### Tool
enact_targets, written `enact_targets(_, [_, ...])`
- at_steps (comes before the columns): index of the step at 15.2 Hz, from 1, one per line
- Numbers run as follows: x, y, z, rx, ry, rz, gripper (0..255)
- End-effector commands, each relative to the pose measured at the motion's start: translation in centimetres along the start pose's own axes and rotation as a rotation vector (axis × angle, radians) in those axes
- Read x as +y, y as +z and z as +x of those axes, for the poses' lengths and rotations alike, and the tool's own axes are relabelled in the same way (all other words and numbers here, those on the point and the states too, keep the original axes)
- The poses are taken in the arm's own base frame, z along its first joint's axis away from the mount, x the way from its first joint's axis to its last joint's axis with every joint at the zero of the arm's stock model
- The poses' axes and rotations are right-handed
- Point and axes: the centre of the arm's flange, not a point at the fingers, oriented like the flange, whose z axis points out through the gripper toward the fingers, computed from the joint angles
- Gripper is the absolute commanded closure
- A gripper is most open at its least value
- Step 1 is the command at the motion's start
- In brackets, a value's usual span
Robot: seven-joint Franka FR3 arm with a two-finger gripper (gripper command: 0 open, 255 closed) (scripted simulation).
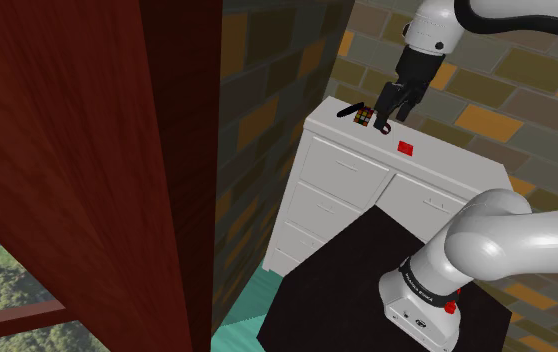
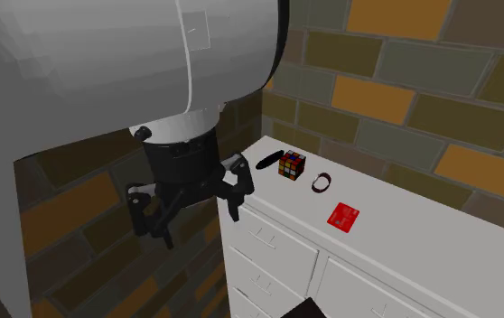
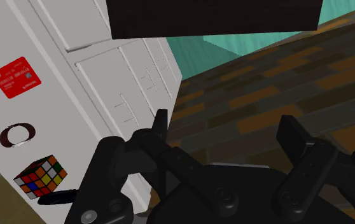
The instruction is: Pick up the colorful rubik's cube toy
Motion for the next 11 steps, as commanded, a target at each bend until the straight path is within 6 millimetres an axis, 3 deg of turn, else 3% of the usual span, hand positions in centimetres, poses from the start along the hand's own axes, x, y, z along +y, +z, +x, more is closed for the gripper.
enact_targets(1, [0.0, 0.0, 0.0, 0.0, 0.0, 0.0, 0])
enact_targets(11, [10.9, 4.2, 6.2, 0.009, -0.061, 0.01, 0])
